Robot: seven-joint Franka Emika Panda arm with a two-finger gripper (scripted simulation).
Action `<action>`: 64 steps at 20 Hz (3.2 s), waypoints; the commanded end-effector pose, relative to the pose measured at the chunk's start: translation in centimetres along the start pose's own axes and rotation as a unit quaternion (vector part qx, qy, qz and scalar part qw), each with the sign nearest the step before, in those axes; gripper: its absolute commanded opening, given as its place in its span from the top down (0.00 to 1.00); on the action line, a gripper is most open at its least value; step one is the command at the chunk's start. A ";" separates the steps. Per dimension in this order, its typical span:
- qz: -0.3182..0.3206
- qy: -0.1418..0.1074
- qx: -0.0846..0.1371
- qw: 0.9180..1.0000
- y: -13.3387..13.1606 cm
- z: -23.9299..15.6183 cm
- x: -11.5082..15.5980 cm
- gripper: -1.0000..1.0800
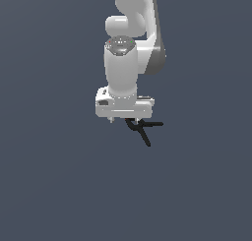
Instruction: Pick up the object and move it to a goal position.
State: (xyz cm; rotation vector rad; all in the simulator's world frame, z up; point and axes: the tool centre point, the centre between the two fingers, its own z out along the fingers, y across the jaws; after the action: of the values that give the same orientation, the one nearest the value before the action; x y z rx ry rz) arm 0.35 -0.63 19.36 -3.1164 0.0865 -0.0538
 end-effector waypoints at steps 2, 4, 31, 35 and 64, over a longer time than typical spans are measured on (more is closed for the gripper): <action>0.000 0.000 0.000 1.000 0.1 0.0 0.0 0.38; 0.001 -0.003 -0.001 1.000 0.6 0.2 -0.1 0.38; -0.125 0.049 -0.030 0.990 -4.1 8.1 0.5 0.38; -0.170 0.068 -0.032 0.983 -6.3 10.4 0.2 0.38; -0.255 0.103 -0.029 0.961 -10.8 17.1 -0.6 0.38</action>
State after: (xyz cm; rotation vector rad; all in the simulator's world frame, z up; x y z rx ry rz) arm 0.82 10.57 2.87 -3.0846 -0.7236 -0.3861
